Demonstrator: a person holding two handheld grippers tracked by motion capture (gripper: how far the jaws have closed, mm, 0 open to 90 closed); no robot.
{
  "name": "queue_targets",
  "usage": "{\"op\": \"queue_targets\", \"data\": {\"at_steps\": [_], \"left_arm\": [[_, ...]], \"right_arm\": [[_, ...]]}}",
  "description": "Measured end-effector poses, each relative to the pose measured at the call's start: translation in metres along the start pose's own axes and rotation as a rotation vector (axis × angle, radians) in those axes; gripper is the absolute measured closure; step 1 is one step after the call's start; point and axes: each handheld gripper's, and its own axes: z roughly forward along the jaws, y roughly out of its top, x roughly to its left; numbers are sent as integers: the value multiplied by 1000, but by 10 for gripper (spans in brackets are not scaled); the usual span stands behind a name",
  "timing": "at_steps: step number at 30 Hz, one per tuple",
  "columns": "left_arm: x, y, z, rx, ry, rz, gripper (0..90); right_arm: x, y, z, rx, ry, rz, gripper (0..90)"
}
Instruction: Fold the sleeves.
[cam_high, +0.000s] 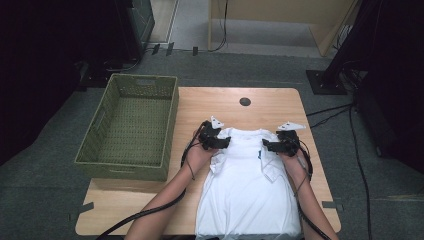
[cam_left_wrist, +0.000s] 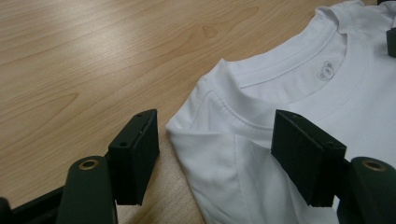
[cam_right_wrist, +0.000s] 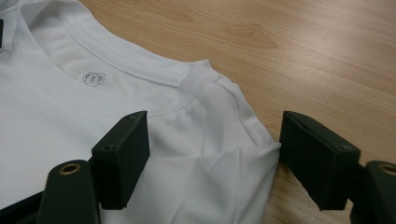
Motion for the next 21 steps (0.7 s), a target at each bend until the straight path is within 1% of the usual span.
{"op": "queue_targets", "data": {"at_steps": [1, 2, 3, 5, 8, 9, 11, 13, 15, 17, 19, 21], "left_arm": [[0, 0, 0, 2, 6, 5, 336], [0, 0, 0, 9, 17, 19, 337], [0, 0, 0, 8, 19, 23, 337], [1, -1, -1, 5, 22, 20, 340], [1, -2, -2, 6, 27, 19, 354], [2, -2, -3, 4, 26, 19, 369], [2, -3, -4, -2, 20, 23, 435], [2, -4, -5, -5, 14, 27, 467], [2, -5, -6, -11, 7, 26, 513], [1, -5, -7, -12, -1, 32, 573], [1, -6, -8, -14, -6, 33, 618], [1, -7, -9, -15, -10, 29, 659]], "right_arm": [[0, 0, 0, -3, 2, -6, 280], [1, 0, 0, -6, 6, -9, 313], [1, 0, 0, -12, 12, -17, 344], [3, -1, -1, -15, 10, -16, 370], [7, -2, -2, -14, 1, 0, 398], [8, -2, -2, -17, 0, -1, 413], [9, -2, -3, -20, 2, -4, 434], [10, -2, -3, -20, 1, -1, 446], [11, -2, -3, -21, 2, -4, 478], [14, -3, -4, -27, 15, -16, 579], [17, -3, -4, -31, 24, -19, 678], [20, -4, -5, -35, 28, -29, 744]]}}
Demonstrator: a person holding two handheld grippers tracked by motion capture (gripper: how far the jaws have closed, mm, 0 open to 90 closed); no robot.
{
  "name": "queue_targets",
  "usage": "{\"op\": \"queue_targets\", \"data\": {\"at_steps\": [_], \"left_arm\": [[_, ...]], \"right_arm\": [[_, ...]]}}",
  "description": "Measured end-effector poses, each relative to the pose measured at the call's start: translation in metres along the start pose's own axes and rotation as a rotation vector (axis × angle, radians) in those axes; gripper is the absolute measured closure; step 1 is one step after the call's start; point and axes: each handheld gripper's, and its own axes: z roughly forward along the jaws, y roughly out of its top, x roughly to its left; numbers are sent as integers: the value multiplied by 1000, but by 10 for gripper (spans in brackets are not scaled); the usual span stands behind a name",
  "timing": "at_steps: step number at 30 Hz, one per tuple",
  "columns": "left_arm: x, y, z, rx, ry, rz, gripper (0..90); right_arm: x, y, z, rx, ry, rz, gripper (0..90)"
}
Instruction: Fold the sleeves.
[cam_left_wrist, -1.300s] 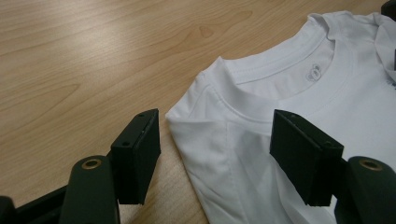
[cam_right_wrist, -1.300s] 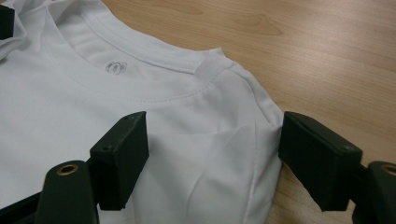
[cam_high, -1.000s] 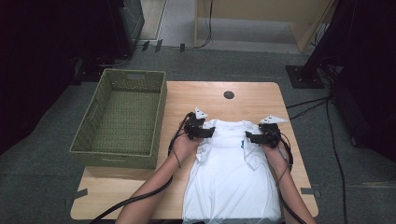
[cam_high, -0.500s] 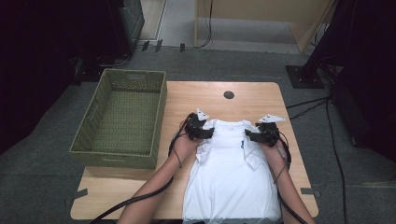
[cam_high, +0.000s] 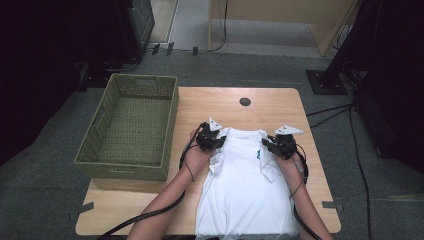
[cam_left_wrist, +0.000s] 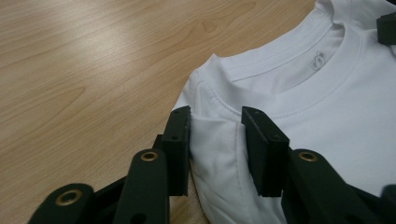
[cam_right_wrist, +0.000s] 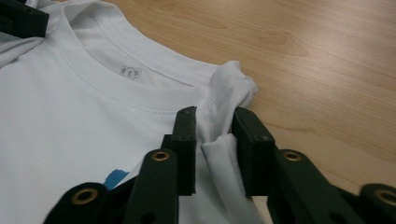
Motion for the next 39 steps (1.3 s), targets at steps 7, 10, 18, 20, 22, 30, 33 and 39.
{"op": "queue_targets", "data": {"at_steps": [7, 10, 18, 20, 22, 30, 33, 39], "left_arm": [[1, -3, -4, 0, -23, 2, 779], [2, -3, -6, 16, -23, -19, 815], [11, -6, -11, 18, -28, -62, 840], [15, -7, -13, 21, -27, -68, 841], [20, -9, -16, 18, -31, -80, 841], [27, -11, -19, 21, -23, -111, 848], [24, -9, -18, 30, -17, -99, 847], [29, -10, -20, 32, -6, -114, 848]], "right_arm": [[2, 1, 1, 2, 23, 57, 833], [2, 2, 1, 7, 33, 62, 833], [7, 8, 4, 40, 54, 69, 859], [9, 9, 4, 45, 54, 59, 859], [10, 11, 5, 50, 57, 56, 859], [15, 17, 9, 58, 57, 43, 861], [15, 17, 10, 60, 56, 38, 862], [16, 16, 10, 61, 58, 40, 862]]}}
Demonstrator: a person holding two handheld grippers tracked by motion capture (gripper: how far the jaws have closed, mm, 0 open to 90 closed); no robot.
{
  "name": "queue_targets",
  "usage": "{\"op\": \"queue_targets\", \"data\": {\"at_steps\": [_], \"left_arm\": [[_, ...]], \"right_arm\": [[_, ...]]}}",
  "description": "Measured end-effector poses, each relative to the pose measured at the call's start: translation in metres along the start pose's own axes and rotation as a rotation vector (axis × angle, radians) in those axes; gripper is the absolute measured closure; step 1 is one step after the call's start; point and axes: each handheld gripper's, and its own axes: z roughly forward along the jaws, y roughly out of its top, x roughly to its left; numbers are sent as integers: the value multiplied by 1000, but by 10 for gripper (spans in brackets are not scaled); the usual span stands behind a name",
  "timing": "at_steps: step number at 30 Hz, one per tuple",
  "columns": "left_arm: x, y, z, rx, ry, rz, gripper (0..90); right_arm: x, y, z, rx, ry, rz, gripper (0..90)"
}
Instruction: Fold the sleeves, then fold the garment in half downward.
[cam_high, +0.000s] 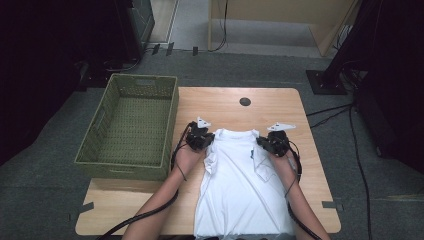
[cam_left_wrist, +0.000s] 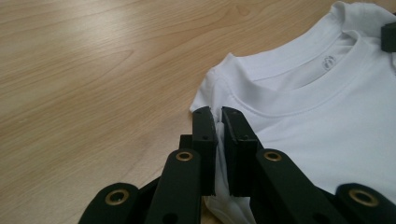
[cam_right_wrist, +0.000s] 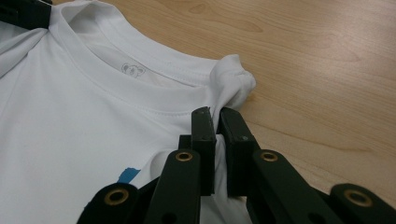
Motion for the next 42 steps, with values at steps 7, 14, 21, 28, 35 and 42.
{"op": "queue_targets", "data": {"at_steps": [7, 14, 21, 28, 35, 42], "left_arm": [[7, -1, -4, 10, 13, 0, 849], [17, -1, -7, 11, 42, -36, 849], [21, 1, -6, 11, 89, -61, 849], [22, 2, -5, 3, 74, -86, 848], [23, 6, -1, -10, 61, -93, 849], [25, 27, -11, -83, 74, -95, 848]], "right_arm": [[6, 3, 4, 4, 4, -17, 861], [15, 10, 11, 14, 19, -31, 861], [15, 15, 13, 7, 29, -19, 861], [14, 17, 18, 20, 22, -19, 861], [7, 25, 22, 11, 6, -8, 862], [1, 51, 11, -41, -21, -17, 862]]}}
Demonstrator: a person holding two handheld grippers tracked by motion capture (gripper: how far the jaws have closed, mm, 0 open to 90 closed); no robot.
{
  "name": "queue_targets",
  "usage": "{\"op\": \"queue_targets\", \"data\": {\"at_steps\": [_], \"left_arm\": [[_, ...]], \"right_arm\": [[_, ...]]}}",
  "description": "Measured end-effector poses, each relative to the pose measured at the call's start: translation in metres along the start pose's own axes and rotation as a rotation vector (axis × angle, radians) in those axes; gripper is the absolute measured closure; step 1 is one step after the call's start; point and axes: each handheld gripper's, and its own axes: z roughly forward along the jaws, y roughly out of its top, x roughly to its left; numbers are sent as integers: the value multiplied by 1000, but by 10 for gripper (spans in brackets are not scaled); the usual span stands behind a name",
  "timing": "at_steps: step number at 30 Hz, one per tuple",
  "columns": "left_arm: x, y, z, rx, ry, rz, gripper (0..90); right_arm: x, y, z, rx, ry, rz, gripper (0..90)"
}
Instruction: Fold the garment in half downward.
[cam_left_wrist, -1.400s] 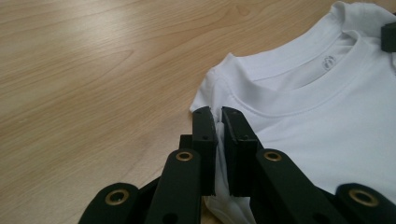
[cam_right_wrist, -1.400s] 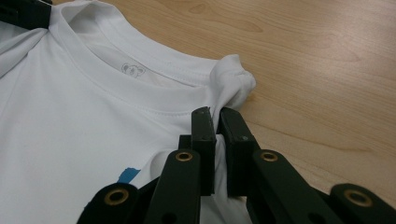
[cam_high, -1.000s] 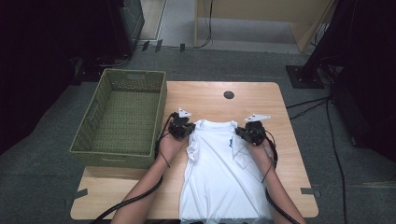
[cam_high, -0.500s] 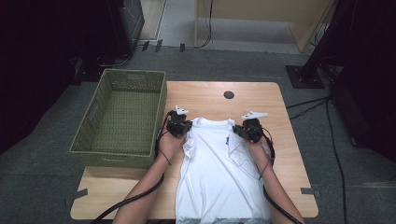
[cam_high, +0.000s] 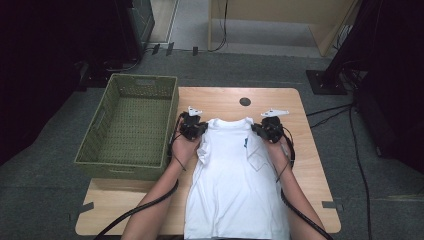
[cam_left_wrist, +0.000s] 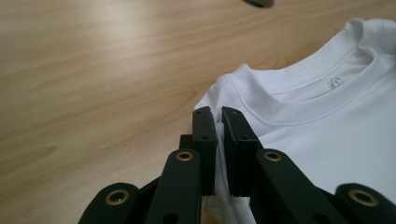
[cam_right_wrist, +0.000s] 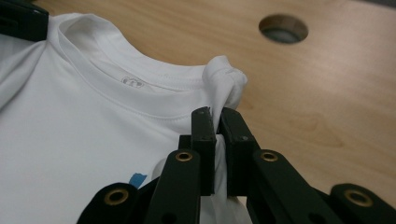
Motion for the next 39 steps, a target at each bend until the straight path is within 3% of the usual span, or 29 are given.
{"op": "queue_targets", "data": {"at_steps": [3, 6, 11, 15, 20, 30, 34, 39], "left_arm": [[-3, 2, -7, -31, 5, 7, 848], [-7, -2, -14, -33, -10, 2, 848], [-18, -14, -24, -49, -42, -9, 846], [-27, -23, -29, -58, -47, 13, 844], [-32, -33, -35, -61, -68, -1, 845], [-42, -49, -48, -69, -74, 26, 842], [-42, -60, -48, -44, -100, 0, 842], [-46, -64, -57, -47, -107, 32, 842]], "right_arm": [[2, 11, -12, -41, -3, -14, 861], [7, 11, -19, -46, 2, -24, 862], [13, -5, -28, -33, 16, -26, 861], [15, -16, -35, -42, 26, -10, 861], [17, -28, -39, -42, 36, -5, 861], [30, -46, -50, -50, 47, -11, 861], [32, -56, -51, -41, 57, 4, 860], [38, -63, -59, -39, 66, 5, 860]]}}
